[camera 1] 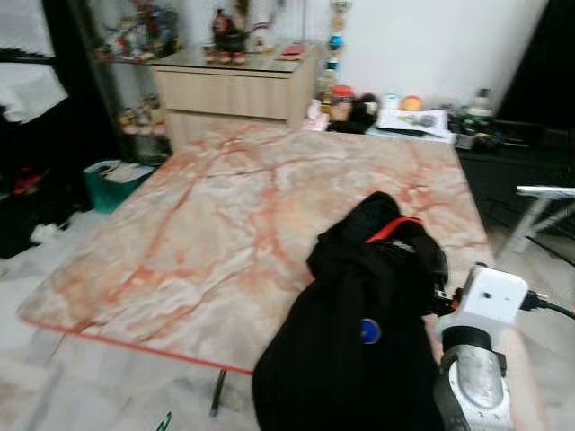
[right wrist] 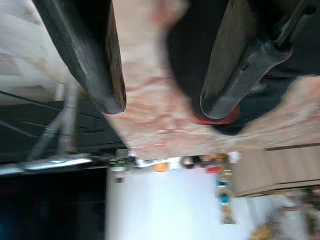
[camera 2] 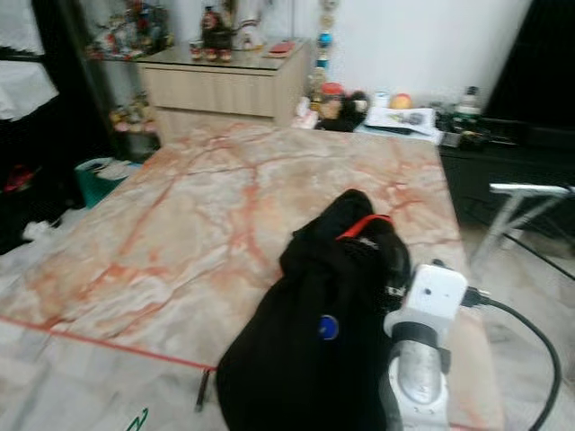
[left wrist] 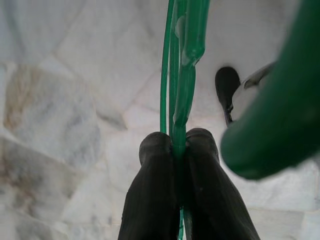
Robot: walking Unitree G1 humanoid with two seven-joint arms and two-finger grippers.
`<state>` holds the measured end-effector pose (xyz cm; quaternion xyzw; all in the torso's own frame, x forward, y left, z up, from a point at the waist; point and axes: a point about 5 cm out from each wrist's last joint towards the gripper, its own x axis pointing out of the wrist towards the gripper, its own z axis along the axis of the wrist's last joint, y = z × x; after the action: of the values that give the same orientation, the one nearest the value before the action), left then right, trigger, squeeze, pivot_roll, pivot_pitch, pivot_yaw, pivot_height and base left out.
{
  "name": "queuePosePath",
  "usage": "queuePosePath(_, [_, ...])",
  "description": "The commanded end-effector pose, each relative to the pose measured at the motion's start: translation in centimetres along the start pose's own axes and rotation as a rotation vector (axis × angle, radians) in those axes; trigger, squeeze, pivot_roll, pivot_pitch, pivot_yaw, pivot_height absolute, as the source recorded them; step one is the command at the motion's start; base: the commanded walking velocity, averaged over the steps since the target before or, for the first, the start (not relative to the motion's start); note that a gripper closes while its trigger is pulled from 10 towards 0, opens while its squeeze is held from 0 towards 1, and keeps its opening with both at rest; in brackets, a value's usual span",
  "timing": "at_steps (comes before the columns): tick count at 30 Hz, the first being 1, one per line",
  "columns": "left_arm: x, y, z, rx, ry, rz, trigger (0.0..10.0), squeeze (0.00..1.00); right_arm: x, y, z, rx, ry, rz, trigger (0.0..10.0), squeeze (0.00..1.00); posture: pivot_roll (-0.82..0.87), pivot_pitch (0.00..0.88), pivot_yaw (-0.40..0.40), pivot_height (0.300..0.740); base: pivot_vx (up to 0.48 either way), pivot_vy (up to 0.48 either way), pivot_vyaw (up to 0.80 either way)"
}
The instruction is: Hang hanger
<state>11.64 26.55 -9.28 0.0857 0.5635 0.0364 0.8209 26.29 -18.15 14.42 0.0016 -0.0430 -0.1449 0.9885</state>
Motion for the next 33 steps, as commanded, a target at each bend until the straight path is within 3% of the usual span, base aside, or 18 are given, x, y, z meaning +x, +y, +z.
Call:
queuePosePath(1, [0.07,-0.30,0.30,0.009,-0.006,-0.010,10.0,0.00,-0.01,-0.31,-0.20,-0.012,0.000,-0.006,10.0,0.00,-0.02,0.000,0.013,0.740,0.000,-0.371,0.00])
queuePosePath(33, [0.07,-0.29,0.41,0.015,-0.005,-0.025,10.0,0.00,0.09,0.17,-0.66,-0.038,0.009,0.029,10.0,0.00,-0.02,0.000,0.016,0.740,0.000,-0.378,0.00])
